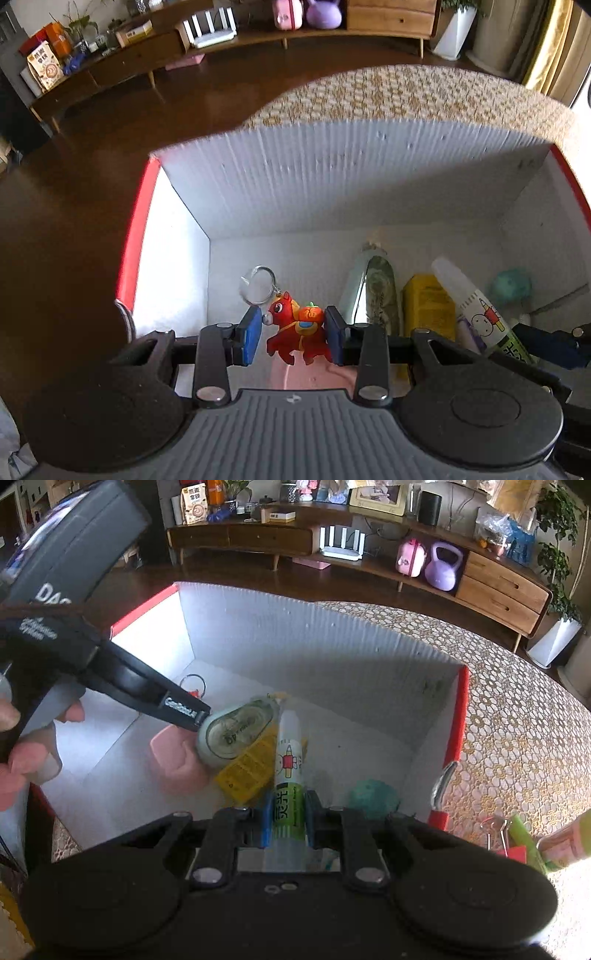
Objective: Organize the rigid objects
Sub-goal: 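Open both tools to drop the horse toy and glue stick into the box, then move both tools back over the table toward the pink clip and jar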
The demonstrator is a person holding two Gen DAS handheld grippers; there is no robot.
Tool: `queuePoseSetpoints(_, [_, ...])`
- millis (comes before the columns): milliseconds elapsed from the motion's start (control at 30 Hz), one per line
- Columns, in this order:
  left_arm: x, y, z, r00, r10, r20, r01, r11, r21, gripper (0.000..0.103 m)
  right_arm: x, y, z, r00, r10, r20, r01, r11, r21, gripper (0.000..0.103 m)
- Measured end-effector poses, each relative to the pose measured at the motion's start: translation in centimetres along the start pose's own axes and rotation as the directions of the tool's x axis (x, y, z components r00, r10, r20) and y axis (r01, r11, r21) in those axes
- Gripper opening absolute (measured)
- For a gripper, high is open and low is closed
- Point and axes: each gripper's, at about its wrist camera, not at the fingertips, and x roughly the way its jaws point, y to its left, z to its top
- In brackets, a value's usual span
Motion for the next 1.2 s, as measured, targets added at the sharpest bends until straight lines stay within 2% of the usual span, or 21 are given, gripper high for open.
queuePoseSetpoints(200, [0.1,0.5,0.1,0.999,-0.022,-0.026,0.022,0.999,-0.025,0.037,0.1,0.0,0.1,1.0,0.008,-0.003,-0.008,1.0,0.004,0.022])
queuePoseSetpoints(367, [0.1,0.4,0.1,0.999,-0.014,-0.029,0.014,0.999,-0.031,0.037,0.0,0.0,0.2,1.0,0.014,-0.006,-0.014,1.0,0.006,0.026])
queuePoseSetpoints(467, [-0.2,0.3,-0.1,1.0,-0.015,-0.015,0.014,1.0,-0.023,0.039,-0.1,0.1,0.3,1.0,0.025,-0.017,-0.025,1.0,0.003,0.033])
queuePoseSetpoints(633, [-1.3,0.0,-0.4,1.0,0.006,0.021,-0.006,1.0,-0.005,0.04,-0.8,0.4,0.1,1.0,0.021,-0.01,-0.022,1.0,-0.012,0.038])
queuePoseSetpoints(767, [-2.2,-0.2,-0.6,0.999,0.01,0.038,-0.01,1.0,-0.006,0.049,-1.7,0.7,0.1,1.0,0.025,0.005,-0.024,1.0,-0.018,0.04])
queuePoseSetpoints(1200, [-6.3,-0.4,-1.9,0.992,0.035,0.118,-0.035,0.999,-0.007,0.049,-6.2,1.2,-0.3,0.997,0.031,0.071,-0.029,0.999,-0.028,0.053])
